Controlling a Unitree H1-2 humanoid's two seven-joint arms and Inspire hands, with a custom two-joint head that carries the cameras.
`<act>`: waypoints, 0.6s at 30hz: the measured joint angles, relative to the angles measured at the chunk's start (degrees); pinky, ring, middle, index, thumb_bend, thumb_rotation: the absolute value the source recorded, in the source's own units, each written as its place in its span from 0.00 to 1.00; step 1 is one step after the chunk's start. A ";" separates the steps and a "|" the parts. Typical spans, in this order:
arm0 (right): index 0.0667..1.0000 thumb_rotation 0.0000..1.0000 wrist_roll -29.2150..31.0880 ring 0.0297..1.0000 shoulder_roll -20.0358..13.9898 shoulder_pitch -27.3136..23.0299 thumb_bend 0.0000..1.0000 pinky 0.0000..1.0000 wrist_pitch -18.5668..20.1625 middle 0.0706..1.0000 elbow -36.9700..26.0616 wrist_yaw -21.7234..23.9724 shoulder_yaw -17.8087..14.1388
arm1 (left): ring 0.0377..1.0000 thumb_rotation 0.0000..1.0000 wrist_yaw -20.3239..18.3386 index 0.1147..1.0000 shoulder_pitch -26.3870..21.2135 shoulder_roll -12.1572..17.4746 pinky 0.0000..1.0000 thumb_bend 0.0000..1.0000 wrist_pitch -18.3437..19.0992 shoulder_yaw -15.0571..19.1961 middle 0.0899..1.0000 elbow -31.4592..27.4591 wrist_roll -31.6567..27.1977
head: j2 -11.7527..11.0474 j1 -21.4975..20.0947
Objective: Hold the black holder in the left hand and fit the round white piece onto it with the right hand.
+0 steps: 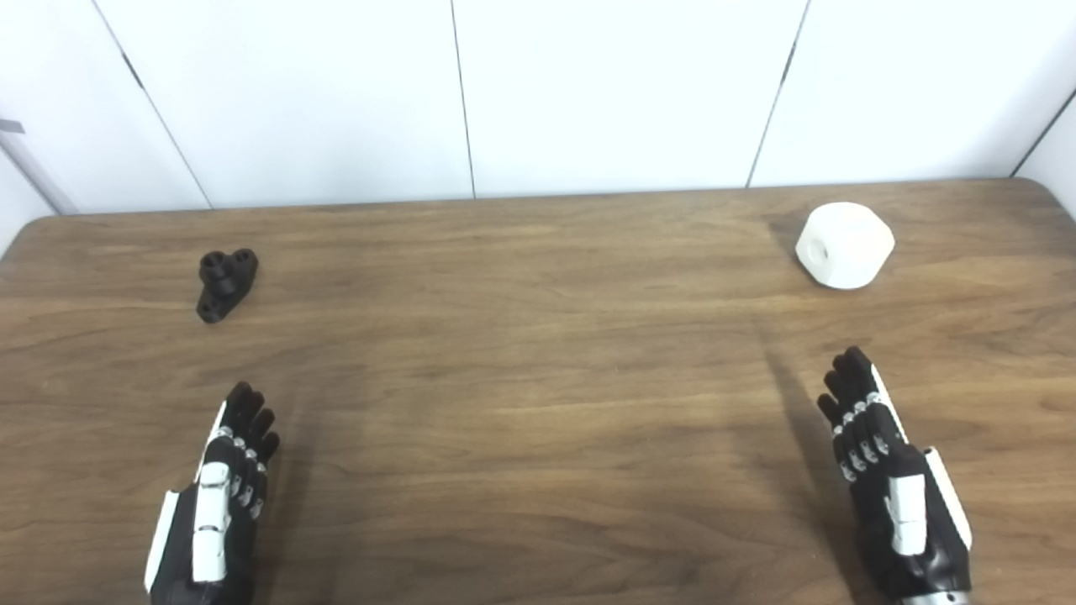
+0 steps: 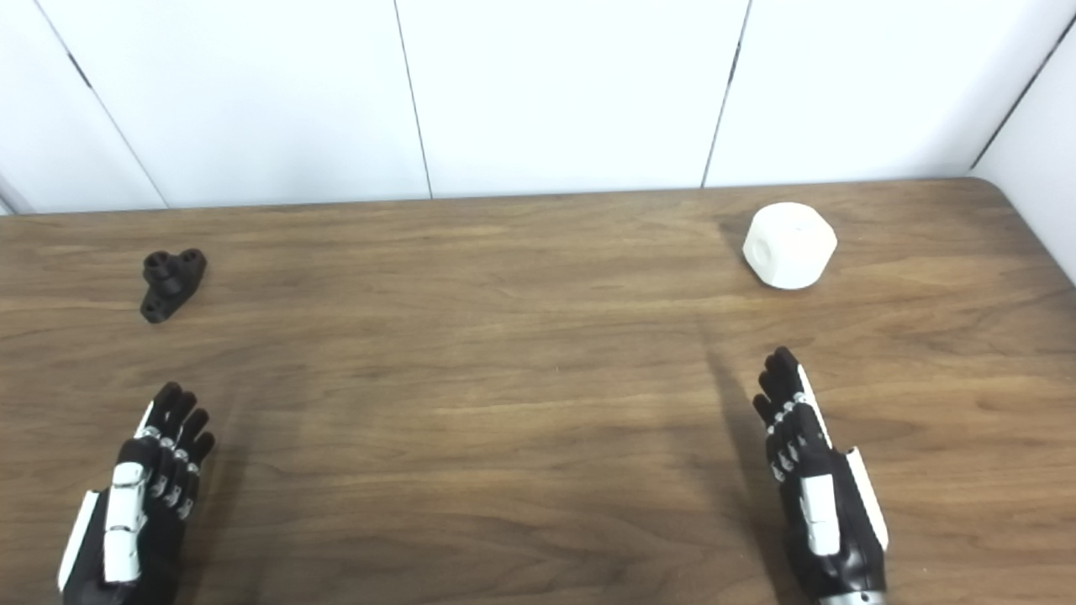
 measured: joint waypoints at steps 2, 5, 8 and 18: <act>1.00 0.97 0.03 1.00 0.02 0.01 0.66 1.00 0.04 1.00 -0.04 0.00 -0.03 | 1.00 0.94 0.01 1.00 0.00 0.00 1.00 0.56 0.00 0.00 1.00 -0.01 0.00 | 0.26 0.00; 1.00 0.97 0.05 1.00 0.04 0.03 0.66 1.00 0.08 1.00 -0.07 0.00 -0.05 | 1.00 0.93 0.02 1.00 0.01 -0.07 1.00 0.57 0.00 0.02 1.00 -0.04 0.00 | 0.35 0.00; 1.00 0.96 0.05 1.00 0.11 0.04 0.66 1.00 0.16 1.00 -0.10 -0.01 -0.15 | 1.00 0.93 0.00 1.00 0.03 -0.07 1.00 0.58 0.00 0.07 1.00 -0.04 -0.02 | 0.53 0.00; 1.00 0.97 0.24 1.00 0.18 0.07 0.65 1.00 0.79 1.00 -0.25 -0.01 -0.30 | 1.00 0.93 -0.14 1.00 0.10 -0.09 1.00 0.58 -0.03 0.16 1.00 -0.08 -0.03 | 0.53 0.35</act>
